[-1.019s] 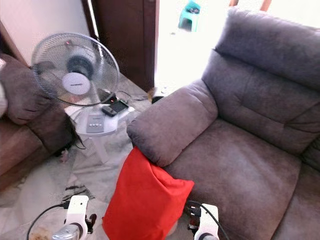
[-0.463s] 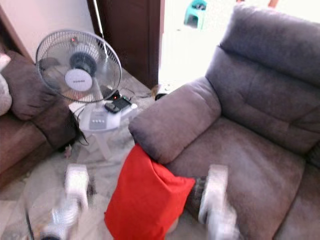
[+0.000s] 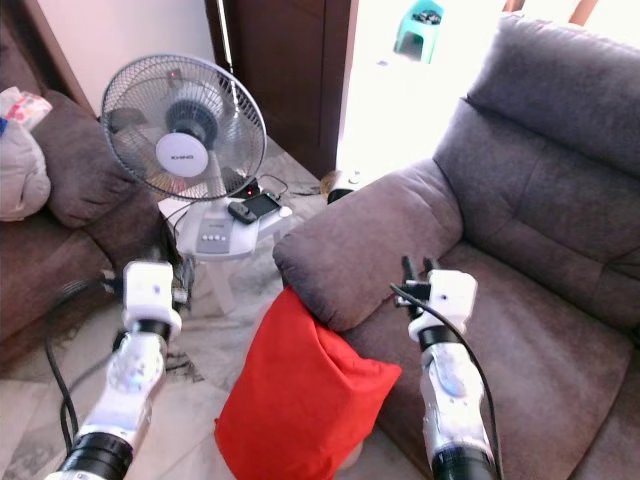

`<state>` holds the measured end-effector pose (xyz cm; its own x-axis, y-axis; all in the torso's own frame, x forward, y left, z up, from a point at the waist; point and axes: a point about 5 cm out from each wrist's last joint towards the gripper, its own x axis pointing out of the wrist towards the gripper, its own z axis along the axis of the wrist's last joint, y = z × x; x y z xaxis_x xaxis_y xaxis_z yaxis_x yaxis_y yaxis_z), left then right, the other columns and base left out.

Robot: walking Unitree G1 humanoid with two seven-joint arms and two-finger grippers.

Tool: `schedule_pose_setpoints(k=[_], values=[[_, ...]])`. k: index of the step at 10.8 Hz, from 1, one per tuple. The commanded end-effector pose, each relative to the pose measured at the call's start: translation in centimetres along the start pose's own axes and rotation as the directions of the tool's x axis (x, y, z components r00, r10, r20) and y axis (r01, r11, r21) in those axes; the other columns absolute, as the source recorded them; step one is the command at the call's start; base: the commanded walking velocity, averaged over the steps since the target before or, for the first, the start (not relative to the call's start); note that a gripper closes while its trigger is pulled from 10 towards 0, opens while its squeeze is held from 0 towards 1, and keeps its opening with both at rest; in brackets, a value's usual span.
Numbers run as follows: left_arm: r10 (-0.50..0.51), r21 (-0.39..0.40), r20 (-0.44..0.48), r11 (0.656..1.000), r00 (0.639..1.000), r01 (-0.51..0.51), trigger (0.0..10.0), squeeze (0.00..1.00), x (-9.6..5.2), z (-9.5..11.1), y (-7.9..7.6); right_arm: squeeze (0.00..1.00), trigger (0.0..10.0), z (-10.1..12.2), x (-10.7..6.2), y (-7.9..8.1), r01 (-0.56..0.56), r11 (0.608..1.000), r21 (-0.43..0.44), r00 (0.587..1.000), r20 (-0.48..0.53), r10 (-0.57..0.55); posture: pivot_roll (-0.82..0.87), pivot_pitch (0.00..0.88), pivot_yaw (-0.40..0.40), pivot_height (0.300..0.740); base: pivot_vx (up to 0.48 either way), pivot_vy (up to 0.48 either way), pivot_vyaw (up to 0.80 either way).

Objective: Move the pillow to the sofa from floor

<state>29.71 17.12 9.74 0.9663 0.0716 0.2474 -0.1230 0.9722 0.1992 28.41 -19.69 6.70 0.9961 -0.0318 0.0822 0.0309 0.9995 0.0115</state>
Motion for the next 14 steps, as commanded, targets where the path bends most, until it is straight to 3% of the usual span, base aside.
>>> schedule_pose_setpoints(k=[1,2,6,14], values=[[0.016,-0.01,0.012,1.0,1.0,-0.016,10.0,0.0,-0.8,0.6,0.0,0.0,10.0,0.3,-0.8,0.0,0.024,1.0,0.009,1.0,0.013,-0.025,-0.01,0.0,-0.015,0.74,0.0,0.0,0.0],[-0.006,0.004,0.018,1.0,1.0,0.006,10.0,0.0,-1.6,0.7,-0.1,0.0,10.0,0.7,-1.3,0.6,0.003,1.0,0.027,1.0,0.03,-0.003,0.0,0.0,-0.013,0.74,0.0,0.0,0.0],[0.032,-0.001,0.017,0.999,0.999,-0.032,10.0,0.0,0.1,1.8,0.8,0.0,10.0,2.6,0.7,0.8,0.005,1.0,0.028,0.999,0.04,-0.006,0.0,0.0,-0.019,0.74,0.0,0.0,0.0],[0.019,-0.05,-0.024,0.999,1.0,-0.021,10.0,0.0,-0.3,1.9,0.2,0.0,10.0,2.7,0.8,0.5,0.023,1.0,0.005,1.0,-0.019,-0.023,0.01,0.007,-0.038,0.74,0.0,0.0,0.0]])
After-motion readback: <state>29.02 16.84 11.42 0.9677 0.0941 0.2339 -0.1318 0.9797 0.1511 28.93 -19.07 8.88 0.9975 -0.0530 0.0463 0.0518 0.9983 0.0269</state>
